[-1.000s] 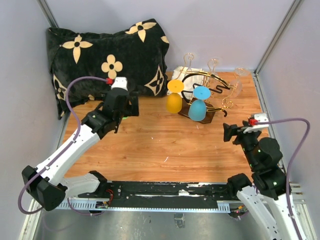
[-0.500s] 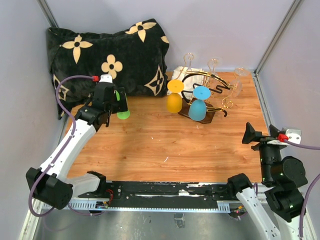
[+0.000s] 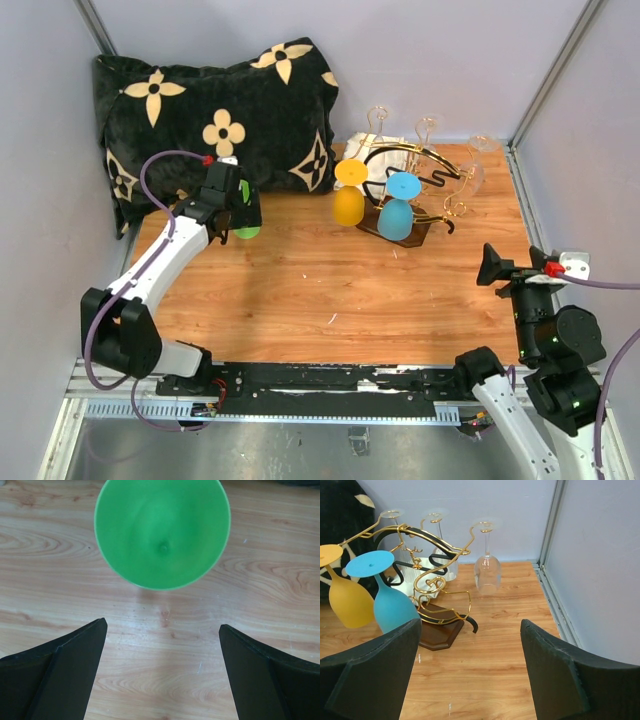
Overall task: Place the wine glass upside down on the wine glass rack
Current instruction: Turn the wine glass upside down at the wine rack.
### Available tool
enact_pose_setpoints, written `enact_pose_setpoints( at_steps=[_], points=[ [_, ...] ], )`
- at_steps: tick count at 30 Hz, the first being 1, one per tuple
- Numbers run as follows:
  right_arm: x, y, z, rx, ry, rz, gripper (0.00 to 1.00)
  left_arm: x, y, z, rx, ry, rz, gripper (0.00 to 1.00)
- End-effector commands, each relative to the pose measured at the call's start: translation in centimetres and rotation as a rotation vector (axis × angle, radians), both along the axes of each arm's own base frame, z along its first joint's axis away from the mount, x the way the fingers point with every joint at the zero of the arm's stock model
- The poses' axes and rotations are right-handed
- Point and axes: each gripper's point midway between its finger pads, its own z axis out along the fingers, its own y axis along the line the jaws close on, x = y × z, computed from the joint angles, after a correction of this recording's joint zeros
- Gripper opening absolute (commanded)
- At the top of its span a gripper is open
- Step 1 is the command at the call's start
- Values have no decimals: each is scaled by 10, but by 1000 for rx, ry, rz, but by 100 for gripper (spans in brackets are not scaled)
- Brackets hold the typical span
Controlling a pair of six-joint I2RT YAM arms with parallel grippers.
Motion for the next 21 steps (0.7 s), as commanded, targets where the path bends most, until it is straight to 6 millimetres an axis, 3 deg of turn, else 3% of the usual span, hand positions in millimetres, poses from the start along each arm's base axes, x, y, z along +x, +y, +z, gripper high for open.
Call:
enact_pose_setpoints(
  at_steps=[1, 5, 12, 21],
  points=[
    [6, 7, 1, 22, -15, 26, 81, 19, 8, -3, -1, -16, 24, 100],
    [9, 11, -3, 22, -5, 42, 81, 38, 11, -4, -20, -17, 33, 100],
    [10, 16, -6, 25, 0, 65, 81, 67, -1, 1, -65, -45, -4, 100],
    [8, 19, -9, 39, 1, 87, 81, 86, 7, -5, 0, -24, 32, 100]
  ],
)
